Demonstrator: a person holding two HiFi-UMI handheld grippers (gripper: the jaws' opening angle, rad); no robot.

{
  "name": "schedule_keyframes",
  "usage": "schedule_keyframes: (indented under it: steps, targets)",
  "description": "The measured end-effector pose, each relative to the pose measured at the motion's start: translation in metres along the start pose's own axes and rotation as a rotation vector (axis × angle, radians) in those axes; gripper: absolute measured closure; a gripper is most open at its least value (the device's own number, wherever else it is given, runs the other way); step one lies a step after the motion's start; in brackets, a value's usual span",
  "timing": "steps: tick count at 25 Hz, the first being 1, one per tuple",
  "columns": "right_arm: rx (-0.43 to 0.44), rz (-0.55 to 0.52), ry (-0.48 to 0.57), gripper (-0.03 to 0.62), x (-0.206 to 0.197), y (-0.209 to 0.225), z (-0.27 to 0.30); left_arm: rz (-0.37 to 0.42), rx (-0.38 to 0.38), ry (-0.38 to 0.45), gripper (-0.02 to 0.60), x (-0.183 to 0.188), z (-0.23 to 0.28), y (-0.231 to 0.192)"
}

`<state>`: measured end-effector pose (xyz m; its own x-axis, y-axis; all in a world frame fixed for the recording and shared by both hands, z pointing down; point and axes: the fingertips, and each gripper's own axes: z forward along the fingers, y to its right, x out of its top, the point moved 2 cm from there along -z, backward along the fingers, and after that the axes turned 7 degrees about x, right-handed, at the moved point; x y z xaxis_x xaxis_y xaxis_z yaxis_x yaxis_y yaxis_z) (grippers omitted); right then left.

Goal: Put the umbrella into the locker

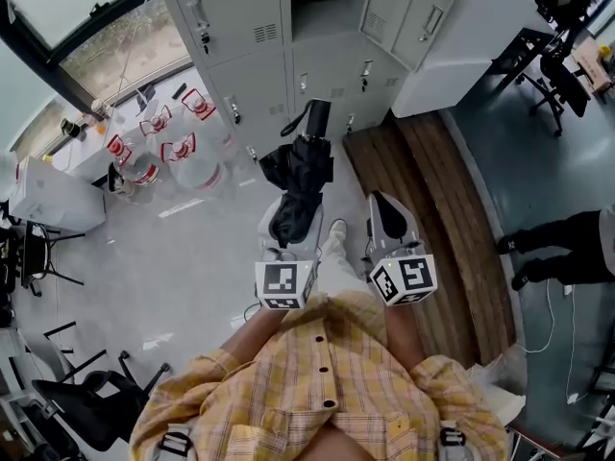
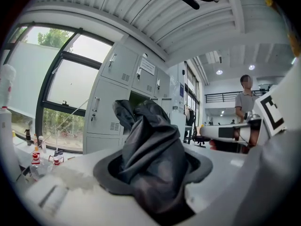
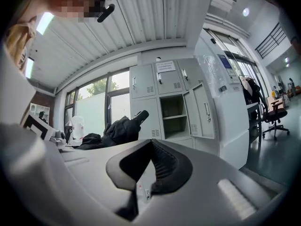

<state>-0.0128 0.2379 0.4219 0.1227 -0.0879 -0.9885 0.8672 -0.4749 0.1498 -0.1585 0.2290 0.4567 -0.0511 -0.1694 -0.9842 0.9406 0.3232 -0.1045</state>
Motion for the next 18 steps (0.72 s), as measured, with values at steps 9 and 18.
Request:
schedule_keyframes:
  steps: [9,18]
  targets:
    - [0.074,0.010,-0.029,0.595,0.029,0.105,0.114,-0.032,0.049,-0.030,0.339,0.030,0.154,-0.001]
    - [0.141,0.028,-0.036,0.594,0.053,0.210,0.203,-0.041,0.108,-0.050,0.339,0.054,0.288,0.008]
